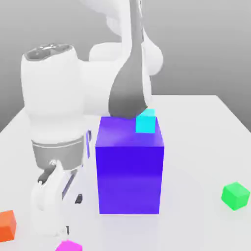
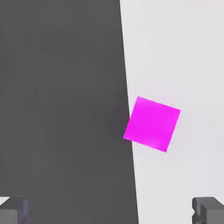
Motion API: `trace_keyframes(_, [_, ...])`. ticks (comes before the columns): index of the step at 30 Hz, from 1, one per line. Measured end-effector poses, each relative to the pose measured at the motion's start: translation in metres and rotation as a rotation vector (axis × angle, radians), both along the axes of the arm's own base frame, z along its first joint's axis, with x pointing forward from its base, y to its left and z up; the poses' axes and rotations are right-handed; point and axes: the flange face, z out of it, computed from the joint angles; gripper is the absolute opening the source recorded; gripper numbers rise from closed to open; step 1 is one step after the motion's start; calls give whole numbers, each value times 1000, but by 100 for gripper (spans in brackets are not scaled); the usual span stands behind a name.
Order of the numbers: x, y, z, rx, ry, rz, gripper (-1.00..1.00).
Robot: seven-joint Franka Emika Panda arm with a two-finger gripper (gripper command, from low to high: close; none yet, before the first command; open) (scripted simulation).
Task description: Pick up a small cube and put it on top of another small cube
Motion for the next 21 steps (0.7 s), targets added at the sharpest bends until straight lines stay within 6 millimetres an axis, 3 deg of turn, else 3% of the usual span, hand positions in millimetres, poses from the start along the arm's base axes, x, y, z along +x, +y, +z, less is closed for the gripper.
trace_keyframes(2, [-6,-8,-31,-10,44,-104,0])
trace_keyframes(6, [-7,-12,-91,-17,62,-149,0])
trace_keyframes(7, [-8,-12,-102,-17,63,-151,-100])
trace_keyframes(13, [-8,-12,-107,-17,61,-152,-100])
trace_keyframes(15, [-8,-12,-93,-18,61,-152,-100])
trace_keyframes(18, [-8,-11,-53,-17,61,-148,-100])
trace_keyframes(21, [-7,25,-42,-10,63,31,-100])
